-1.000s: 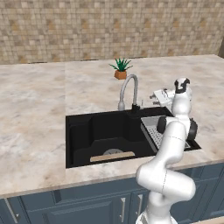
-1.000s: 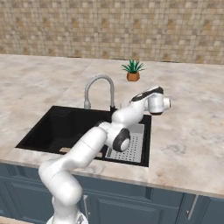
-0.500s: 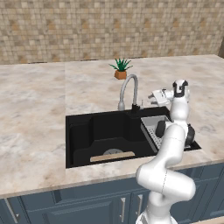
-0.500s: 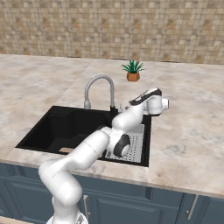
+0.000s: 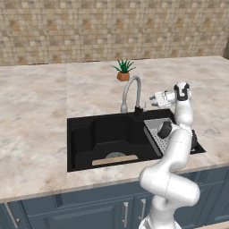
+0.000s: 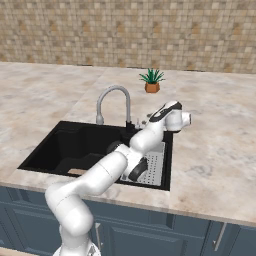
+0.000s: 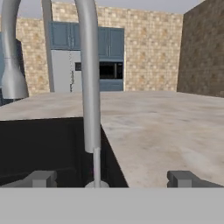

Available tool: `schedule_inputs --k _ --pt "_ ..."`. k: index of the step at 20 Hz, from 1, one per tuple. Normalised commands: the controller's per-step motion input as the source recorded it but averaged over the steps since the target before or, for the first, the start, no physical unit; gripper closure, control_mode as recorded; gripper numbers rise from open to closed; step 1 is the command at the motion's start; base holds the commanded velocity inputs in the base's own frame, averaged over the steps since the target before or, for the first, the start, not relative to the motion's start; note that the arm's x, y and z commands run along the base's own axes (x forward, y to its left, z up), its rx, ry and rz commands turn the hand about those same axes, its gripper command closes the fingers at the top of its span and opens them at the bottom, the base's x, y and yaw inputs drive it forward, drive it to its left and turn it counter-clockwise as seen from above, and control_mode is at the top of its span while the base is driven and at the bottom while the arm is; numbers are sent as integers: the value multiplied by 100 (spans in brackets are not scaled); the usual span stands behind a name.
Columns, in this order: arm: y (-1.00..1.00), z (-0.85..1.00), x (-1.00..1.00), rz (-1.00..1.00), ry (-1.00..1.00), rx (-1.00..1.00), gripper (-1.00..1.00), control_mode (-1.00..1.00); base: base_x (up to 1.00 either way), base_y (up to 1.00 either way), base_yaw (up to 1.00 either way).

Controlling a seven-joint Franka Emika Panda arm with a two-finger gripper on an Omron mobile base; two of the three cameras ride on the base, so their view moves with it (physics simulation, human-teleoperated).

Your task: Turn on the sink faucet with hot water and rinse the cutting board for ten seconds, then turn off the faucet. Push the cutting board to reach the water if necessary.

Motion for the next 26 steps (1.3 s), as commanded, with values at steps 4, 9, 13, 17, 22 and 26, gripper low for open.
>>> schedule_inputs --k 4,9,13,17,22,26 --pt "7 -6 17 0 0 0 -100 -100 0 0 0" --pt "17 -4 10 0 0 0 -100 -100 0 0 0" --pt "12 -10 1 3 0 0 -100 -100 0 0 0" --pt "17 -9 0 7 0 0 -100 -100 0 0 0" --pt "16 -3 0 8 0 0 -100 -100 0 0 0" --pt "14 0 0 6 0 0 -100 -100 0 0 0"
